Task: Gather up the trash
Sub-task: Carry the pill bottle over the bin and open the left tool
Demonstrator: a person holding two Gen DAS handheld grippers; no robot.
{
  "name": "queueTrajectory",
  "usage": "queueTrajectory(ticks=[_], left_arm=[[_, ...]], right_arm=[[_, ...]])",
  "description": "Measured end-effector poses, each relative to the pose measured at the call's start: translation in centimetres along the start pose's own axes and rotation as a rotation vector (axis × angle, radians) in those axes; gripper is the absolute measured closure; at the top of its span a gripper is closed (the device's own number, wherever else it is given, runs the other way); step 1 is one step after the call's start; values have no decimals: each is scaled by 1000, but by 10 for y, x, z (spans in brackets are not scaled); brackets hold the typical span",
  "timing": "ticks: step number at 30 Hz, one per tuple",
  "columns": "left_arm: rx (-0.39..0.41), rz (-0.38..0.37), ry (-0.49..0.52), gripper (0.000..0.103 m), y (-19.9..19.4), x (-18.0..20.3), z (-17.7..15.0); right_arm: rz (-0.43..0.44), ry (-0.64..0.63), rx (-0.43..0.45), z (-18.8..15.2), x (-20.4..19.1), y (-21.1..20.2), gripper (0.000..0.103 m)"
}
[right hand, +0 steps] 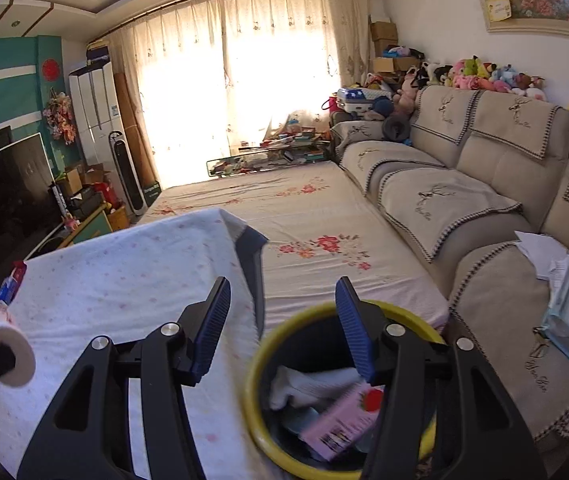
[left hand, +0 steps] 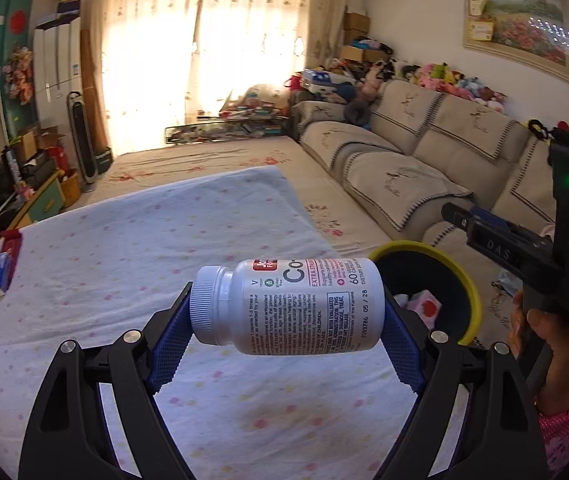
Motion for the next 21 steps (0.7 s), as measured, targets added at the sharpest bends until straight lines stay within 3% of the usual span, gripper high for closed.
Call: queueTrajectory(ticks=[6, 12, 21], left_arm=[[-56, -115, 106, 20, 39, 90, -2], [-163, -206, 172, 20, 98, 162, -9], [-265, -168, 171, 19, 188, 186, -8]], right_arm=[[-118, 68, -8, -43, 88, -57, 47], [-172, 147, 0, -65, 142, -86, 47], [-177, 196, -6, -77, 166, -88, 47]])
Point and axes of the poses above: each gripper's, at about its wrist camera, not at the fingertips, and y roughly the way its jaws point, x to its right, z to its top, the point moved 10 cm from there along y, roughly the way its jaws point, and after that the axes turned 4 degrees about -y, right-handed, at the moved point
